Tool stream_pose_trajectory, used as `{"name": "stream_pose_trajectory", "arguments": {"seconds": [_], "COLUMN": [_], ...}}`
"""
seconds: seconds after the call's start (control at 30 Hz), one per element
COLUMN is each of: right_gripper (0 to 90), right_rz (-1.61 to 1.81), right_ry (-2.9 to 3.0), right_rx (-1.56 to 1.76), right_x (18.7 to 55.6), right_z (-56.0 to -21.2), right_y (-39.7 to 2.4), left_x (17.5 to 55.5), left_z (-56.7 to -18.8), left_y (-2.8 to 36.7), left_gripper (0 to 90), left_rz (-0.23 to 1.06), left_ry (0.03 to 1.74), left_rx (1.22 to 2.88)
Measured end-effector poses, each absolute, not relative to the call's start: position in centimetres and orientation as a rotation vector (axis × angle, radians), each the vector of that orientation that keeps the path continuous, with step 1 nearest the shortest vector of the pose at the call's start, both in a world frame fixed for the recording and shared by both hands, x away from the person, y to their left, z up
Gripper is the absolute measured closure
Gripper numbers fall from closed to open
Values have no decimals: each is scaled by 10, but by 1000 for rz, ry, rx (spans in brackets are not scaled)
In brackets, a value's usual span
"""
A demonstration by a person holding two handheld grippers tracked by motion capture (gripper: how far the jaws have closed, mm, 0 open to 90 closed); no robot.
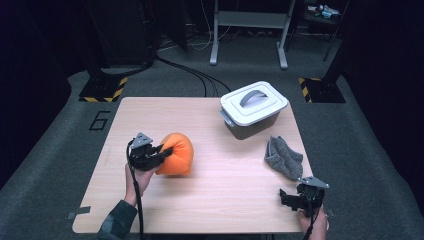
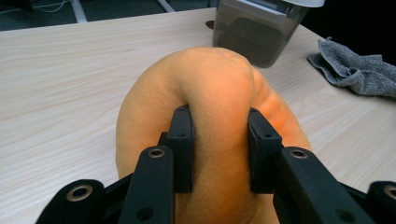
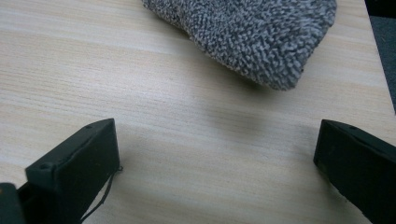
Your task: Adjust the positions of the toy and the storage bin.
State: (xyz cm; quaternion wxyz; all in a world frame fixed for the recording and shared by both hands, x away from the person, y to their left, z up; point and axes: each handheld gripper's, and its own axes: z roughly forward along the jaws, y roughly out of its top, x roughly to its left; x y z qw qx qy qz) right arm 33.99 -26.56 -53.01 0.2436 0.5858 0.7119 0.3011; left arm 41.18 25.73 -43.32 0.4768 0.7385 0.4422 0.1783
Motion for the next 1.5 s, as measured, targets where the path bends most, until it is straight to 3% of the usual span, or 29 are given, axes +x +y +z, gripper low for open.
{"name": "stream_pose_trajectory", "arguments": {"seconds": [1.5], "right_gripper": [0], "right_rz": [823], "right_ry": [1945], "right_rx": [1601], "right_x": [340], "right_z": [-530], "right_y": [-266], "left_x": [377], "left_z": [-442], "left_y": [378], "left_gripper": [670], "left_rz": [579], "left_ry": [1339], "left_rx": [1662]}}
